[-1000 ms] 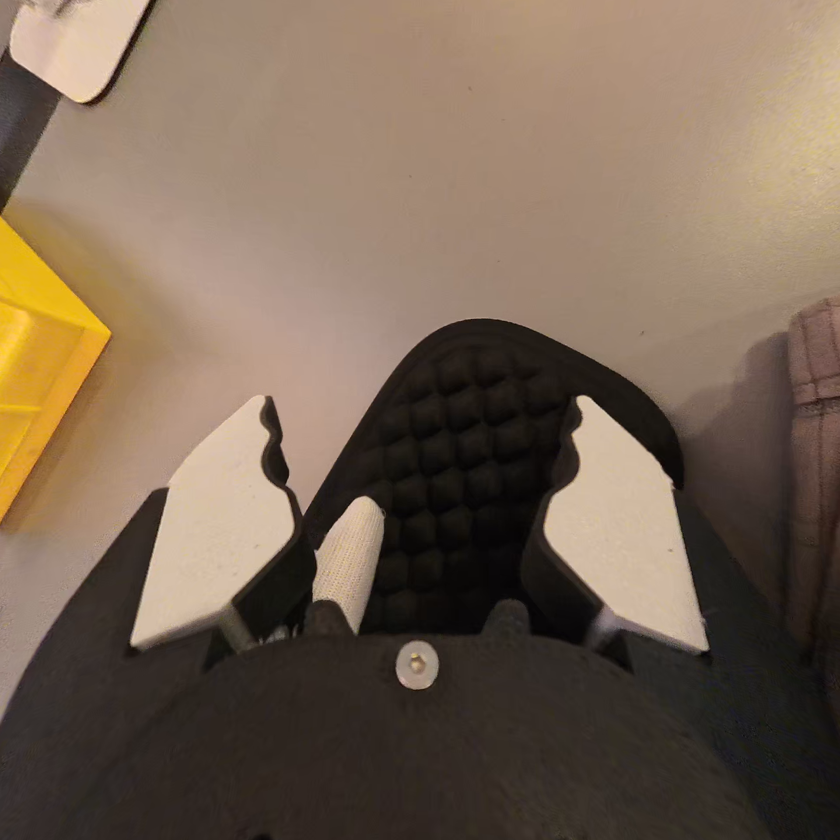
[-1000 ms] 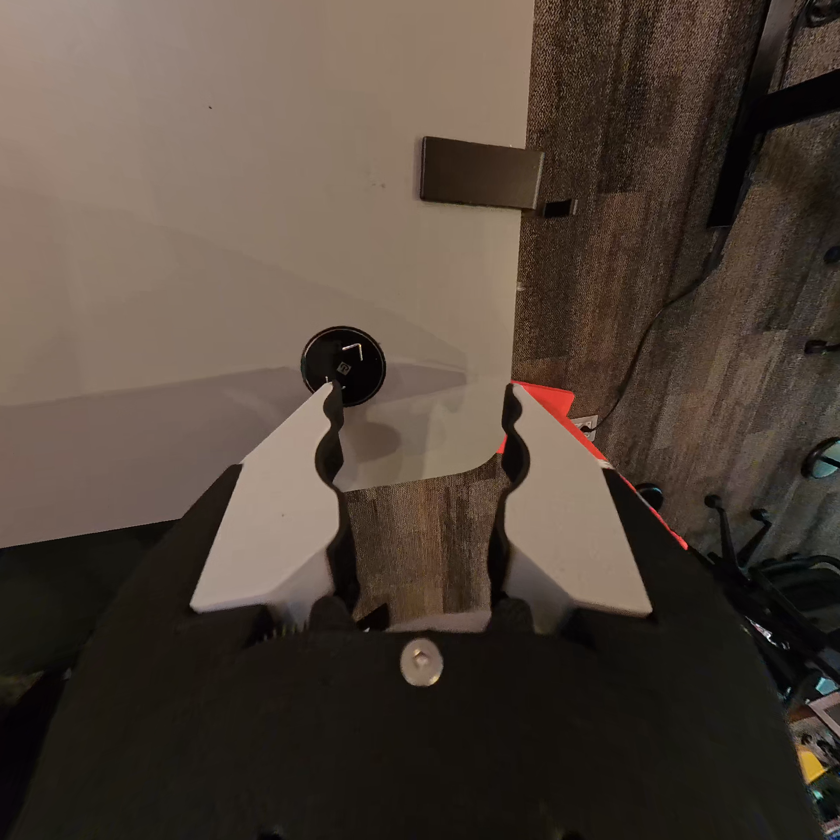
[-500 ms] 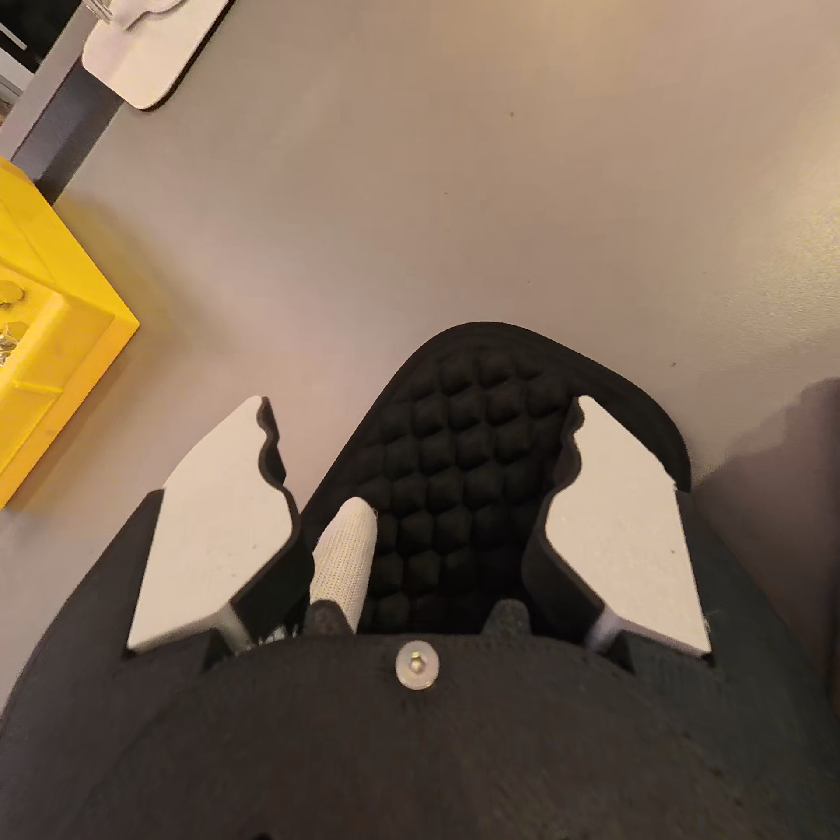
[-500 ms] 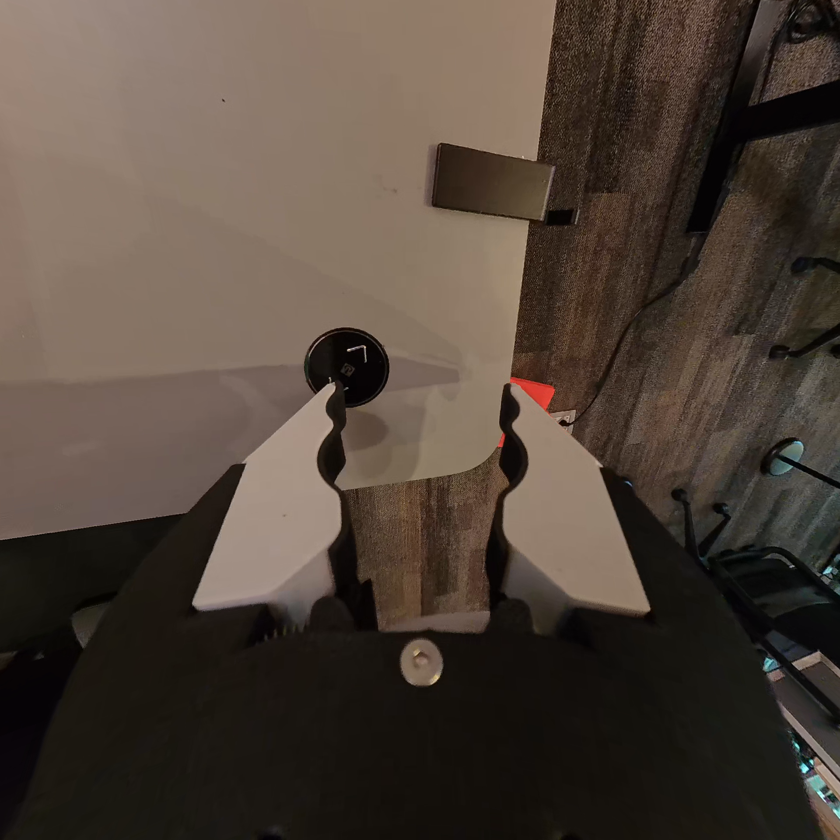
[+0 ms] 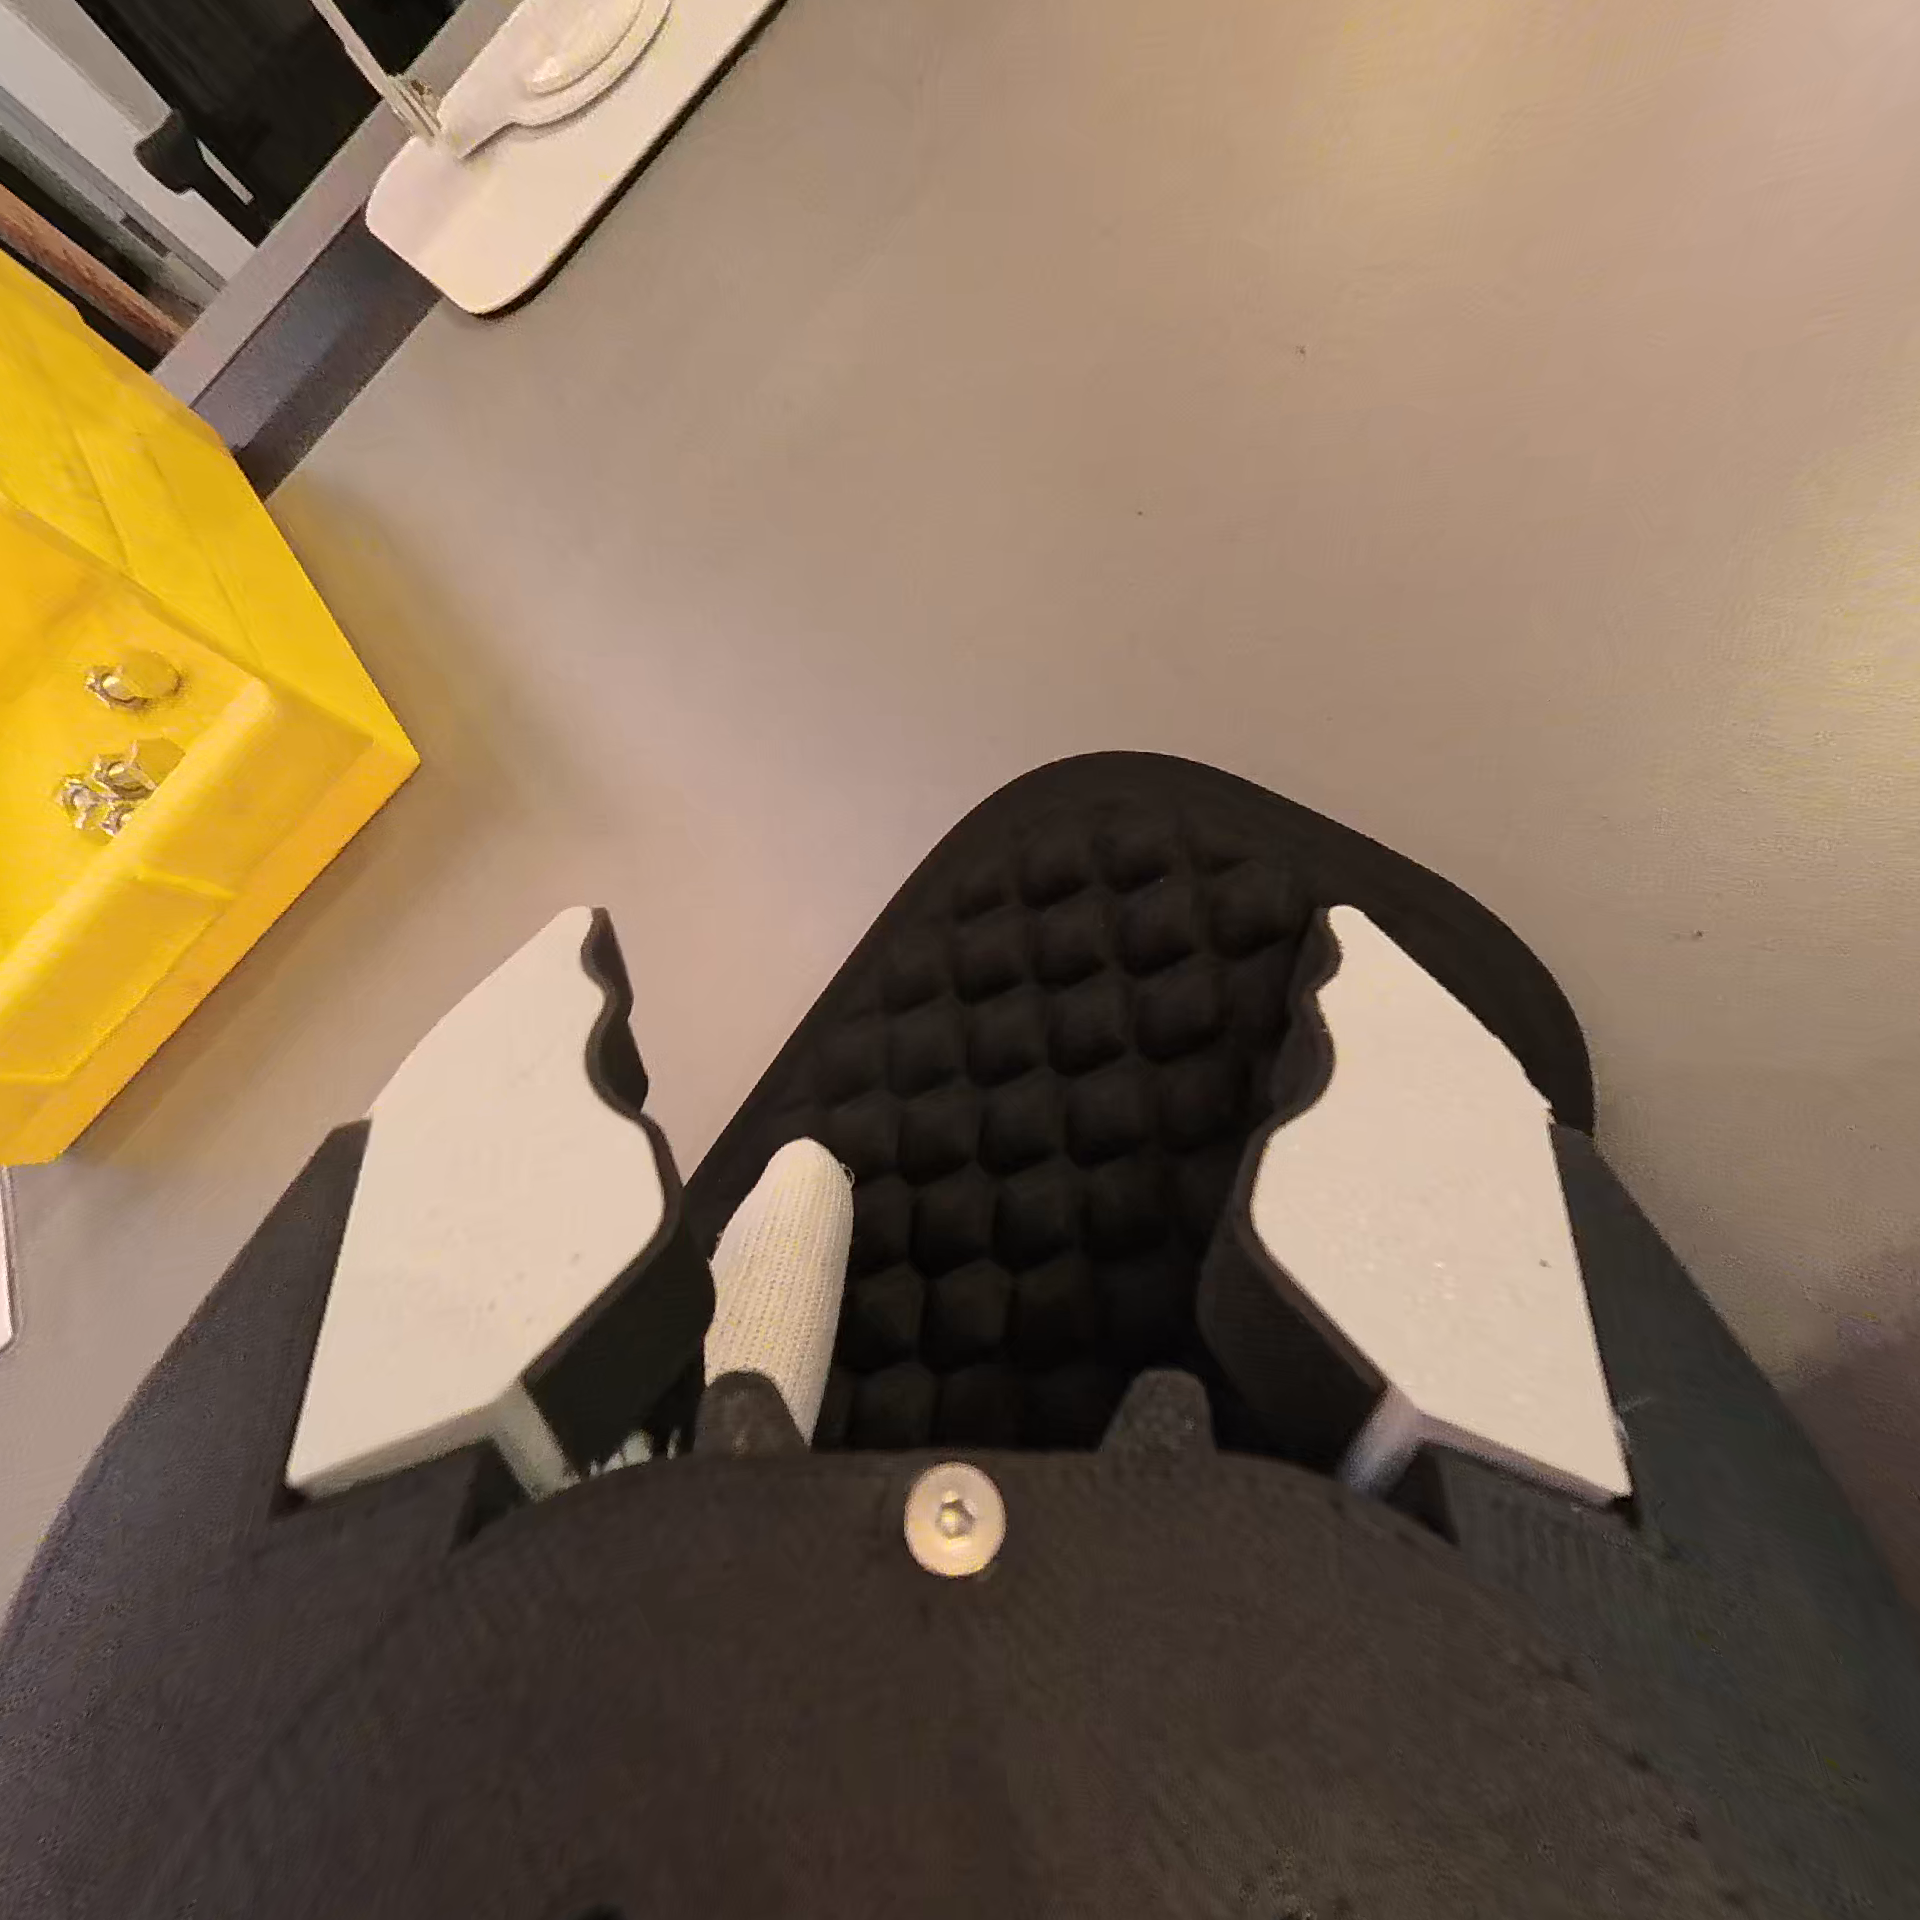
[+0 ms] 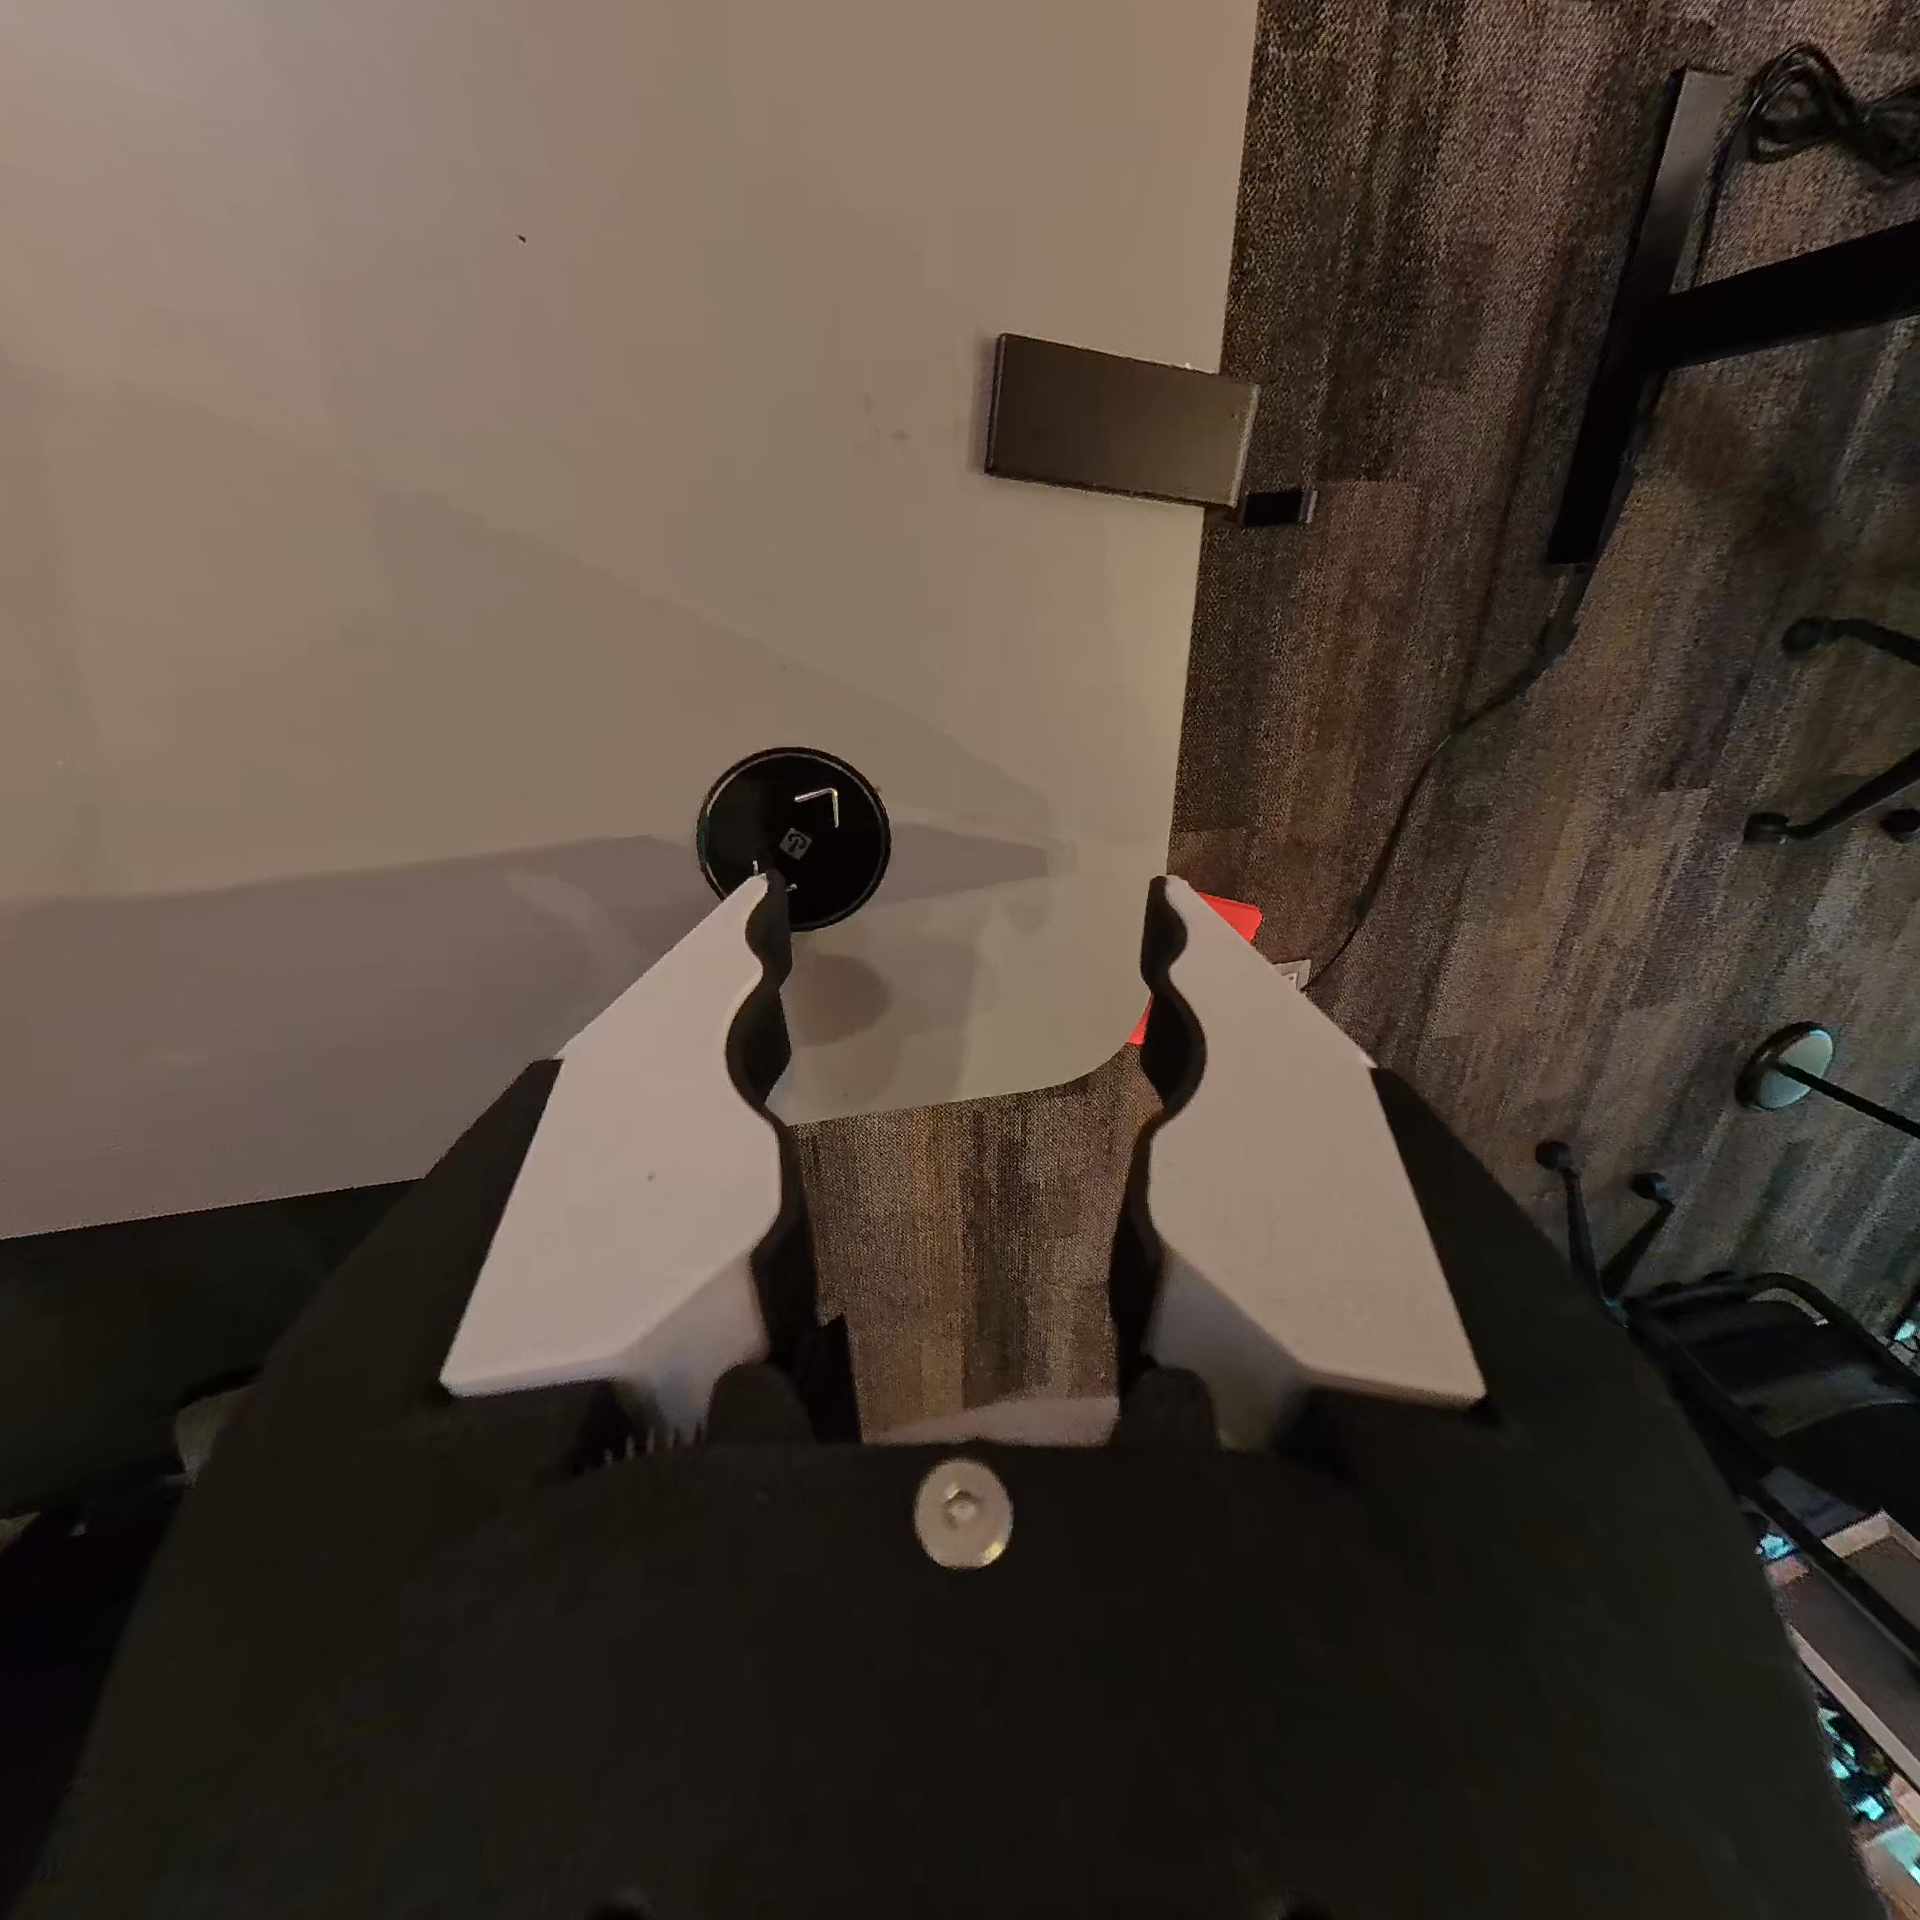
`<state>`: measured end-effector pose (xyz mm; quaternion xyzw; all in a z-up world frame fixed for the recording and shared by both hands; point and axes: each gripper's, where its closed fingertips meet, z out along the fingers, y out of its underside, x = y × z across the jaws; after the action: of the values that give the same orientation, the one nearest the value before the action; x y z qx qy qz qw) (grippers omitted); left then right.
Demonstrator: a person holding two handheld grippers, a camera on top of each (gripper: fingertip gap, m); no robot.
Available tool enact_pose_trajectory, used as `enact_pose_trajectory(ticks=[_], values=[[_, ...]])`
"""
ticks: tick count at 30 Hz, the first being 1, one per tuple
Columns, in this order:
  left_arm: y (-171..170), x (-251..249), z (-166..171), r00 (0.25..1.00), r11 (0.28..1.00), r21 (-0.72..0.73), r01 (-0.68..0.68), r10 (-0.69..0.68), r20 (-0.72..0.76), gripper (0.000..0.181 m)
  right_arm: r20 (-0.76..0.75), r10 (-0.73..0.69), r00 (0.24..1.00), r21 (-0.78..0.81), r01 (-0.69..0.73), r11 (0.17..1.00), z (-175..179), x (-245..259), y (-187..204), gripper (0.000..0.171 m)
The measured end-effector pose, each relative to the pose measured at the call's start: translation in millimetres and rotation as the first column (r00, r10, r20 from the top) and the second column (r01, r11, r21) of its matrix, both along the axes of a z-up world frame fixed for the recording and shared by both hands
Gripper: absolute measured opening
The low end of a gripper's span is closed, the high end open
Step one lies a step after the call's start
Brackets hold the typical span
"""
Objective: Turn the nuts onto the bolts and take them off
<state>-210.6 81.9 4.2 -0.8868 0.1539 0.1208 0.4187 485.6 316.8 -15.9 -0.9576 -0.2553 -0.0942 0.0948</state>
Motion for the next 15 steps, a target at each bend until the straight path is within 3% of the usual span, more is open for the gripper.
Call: enact_pose_trajectory(ticks=[15], values=[[20,-10,20,0.999,0.999,0.015,0.048,-0.048,0.008,0.119,-0.011,0.002,1.0,0.04,-0.002,0.999,19,0,-1,0.066]])
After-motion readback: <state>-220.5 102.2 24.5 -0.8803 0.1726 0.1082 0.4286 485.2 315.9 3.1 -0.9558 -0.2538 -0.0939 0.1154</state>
